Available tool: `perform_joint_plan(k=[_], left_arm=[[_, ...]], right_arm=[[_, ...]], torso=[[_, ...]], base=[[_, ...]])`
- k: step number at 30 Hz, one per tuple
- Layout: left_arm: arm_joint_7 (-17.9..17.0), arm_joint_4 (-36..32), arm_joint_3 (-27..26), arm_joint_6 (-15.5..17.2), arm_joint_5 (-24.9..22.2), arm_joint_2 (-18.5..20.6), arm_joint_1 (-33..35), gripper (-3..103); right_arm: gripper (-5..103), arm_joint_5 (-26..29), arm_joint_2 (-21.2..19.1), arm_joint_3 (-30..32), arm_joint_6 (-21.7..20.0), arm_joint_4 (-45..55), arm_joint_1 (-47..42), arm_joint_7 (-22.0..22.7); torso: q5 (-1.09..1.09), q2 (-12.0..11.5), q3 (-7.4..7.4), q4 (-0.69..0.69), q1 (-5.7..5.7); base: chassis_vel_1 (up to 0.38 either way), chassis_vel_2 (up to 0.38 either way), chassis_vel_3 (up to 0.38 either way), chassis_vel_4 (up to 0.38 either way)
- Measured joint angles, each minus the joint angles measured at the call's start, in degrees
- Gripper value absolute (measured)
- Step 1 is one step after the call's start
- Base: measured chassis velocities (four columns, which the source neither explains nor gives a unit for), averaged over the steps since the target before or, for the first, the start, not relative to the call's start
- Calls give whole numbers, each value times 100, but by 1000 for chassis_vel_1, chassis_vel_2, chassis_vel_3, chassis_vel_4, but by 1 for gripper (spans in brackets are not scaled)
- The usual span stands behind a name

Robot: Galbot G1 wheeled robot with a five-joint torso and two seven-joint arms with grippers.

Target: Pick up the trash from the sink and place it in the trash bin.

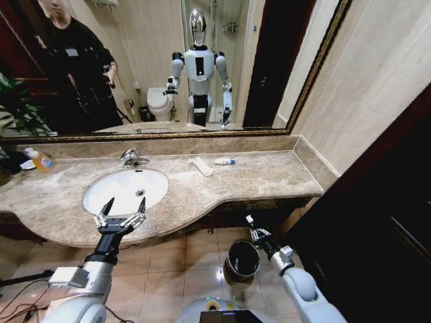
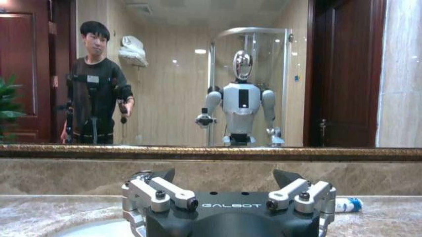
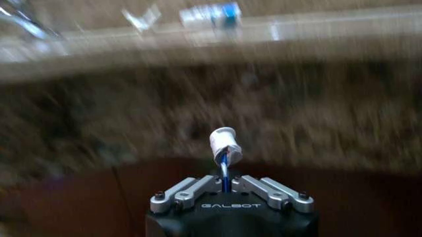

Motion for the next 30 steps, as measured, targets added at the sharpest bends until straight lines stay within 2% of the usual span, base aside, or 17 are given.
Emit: perform_joint_plan(k=[2, 10, 22, 30], left_arm=[[1, 0, 1, 0, 0, 0, -1, 100], [1, 0, 0, 0, 0, 0, 0, 100], [1, 0, 0, 0, 0, 0, 0, 100], [1, 0, 0, 0, 0, 0, 0, 100]], right_arm=[[2, -75, 150, -53, 81, -744, 307, 97], [2, -233, 372, -159, 367, -2087, 889, 202], [2, -322, 459, -200, 565, -2937, 1264, 261], [1, -398, 479, -217, 561, -3015, 1257, 299]], torso=[[0, 0, 0, -1, 0], [0, 0, 0, -1, 0], [-1, 0, 0, -1, 0], [0, 0, 0, -1, 0]], base=[[0, 0, 0, 0], [0, 0, 0, 0], [0, 0, 0, 0], [0, 0, 0, 0]])
